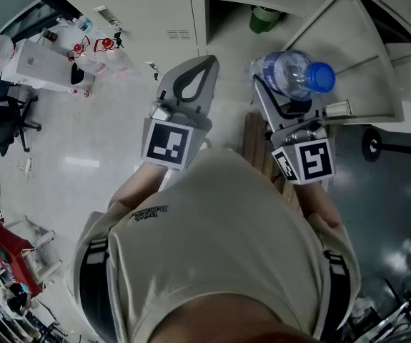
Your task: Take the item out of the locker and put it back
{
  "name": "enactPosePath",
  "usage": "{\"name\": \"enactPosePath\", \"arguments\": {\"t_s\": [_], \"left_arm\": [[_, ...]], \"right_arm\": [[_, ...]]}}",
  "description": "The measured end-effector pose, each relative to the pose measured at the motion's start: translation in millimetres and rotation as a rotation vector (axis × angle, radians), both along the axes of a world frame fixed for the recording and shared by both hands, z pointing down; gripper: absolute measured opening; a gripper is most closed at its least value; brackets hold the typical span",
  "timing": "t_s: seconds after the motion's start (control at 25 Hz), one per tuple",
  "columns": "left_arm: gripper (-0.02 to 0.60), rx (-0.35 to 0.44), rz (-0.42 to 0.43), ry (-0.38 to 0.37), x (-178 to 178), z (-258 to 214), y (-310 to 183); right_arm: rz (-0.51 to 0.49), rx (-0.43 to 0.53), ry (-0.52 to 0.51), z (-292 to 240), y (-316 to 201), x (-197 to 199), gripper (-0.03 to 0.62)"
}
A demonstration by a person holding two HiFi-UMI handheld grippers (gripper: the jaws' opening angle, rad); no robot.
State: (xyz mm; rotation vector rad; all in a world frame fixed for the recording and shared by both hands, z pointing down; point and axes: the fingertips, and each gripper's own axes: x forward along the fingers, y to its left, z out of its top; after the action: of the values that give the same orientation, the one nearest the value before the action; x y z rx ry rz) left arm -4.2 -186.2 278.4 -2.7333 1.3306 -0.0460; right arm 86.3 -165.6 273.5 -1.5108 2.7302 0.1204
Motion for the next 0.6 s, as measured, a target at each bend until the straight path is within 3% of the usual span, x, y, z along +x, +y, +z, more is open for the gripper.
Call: {"name": "enactPosePath", "arguments": {"t_s": [0.6], "left_arm": [[0.014, 0.023, -0.06, -0.006, -7.8, -11.4, -31.3]], "right_arm": [[-0.01, 0.023, -0.021, -16.6, -42.7, -7.7, 0.236]]}}
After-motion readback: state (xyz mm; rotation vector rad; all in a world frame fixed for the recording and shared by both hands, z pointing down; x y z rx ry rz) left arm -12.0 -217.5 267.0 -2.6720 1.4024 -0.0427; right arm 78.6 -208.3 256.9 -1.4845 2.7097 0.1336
